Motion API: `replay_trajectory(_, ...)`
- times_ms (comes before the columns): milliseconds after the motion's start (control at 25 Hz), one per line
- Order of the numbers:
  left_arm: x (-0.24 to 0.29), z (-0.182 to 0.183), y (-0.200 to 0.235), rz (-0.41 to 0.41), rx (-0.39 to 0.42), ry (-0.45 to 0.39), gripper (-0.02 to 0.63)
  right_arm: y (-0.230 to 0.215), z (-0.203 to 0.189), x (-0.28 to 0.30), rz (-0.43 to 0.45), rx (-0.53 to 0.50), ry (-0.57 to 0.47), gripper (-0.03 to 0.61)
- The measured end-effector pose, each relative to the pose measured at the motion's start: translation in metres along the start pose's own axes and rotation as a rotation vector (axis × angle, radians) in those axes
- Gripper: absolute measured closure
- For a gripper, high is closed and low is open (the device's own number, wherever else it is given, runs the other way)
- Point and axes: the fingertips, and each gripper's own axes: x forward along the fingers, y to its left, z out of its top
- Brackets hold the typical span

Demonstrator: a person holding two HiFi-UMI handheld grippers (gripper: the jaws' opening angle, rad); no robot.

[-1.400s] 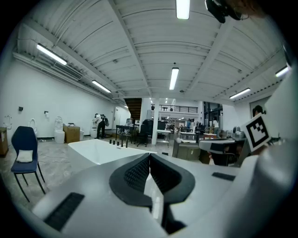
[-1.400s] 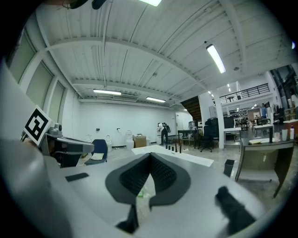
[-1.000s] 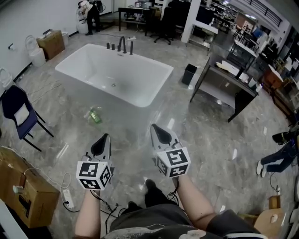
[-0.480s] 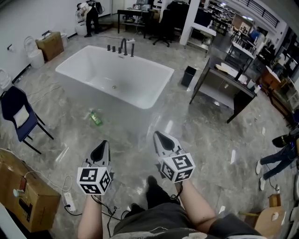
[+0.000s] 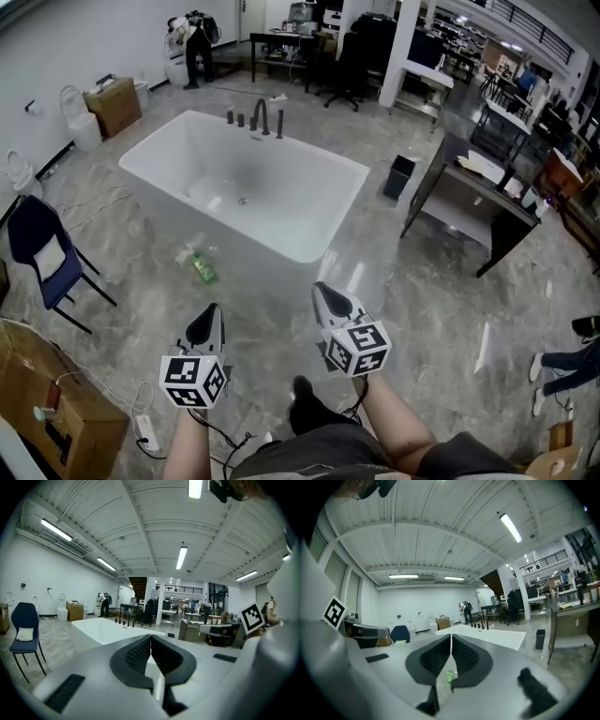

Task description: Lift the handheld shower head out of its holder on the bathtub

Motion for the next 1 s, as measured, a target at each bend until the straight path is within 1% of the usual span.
replay_trajectory(80, 0.032, 0.011, 0.004, 0.011, 0.007, 0.003, 0.598, -0.022, 0.008, 0.027, 0.022, 0.014, -0.001, 0.552)
replay_trajectory(280, 0.106, 0.034, 0.009, 0.046, 0.012, -0.011, 0.598, -0.08, 0.025, 0.084, 0.044, 0.002, 0.006, 0.552)
replay_trajectory(480, 0.151, 0.041, 0.005, 0.041, 0.03, -0.002, 0.598, -0.121, 0.029, 0.118, 0.035, 0.023, 0.014, 0.552)
replay_trajectory(720, 0.184, 0.043, 0.018, 0.041, 0.015, 0.024, 0.598, -0.138, 0.024, 0.146, 0.03, 0.035, 0.044, 0.552)
replay_trajectory(880, 0.213, 0.044, 0.041, 0.031, 0.015, 0.032, 0.598, -0.142, 0.02, 0.174, 0.027, 0.023, 0.058, 0.552)
replay_trajectory(1000, 0.24, 0.047, 0.062, 0.008, 0.012, 0.036, 0.598, -0.149, 0.022, 0.2, 0.006, 0.006, 0.064, 0.552)
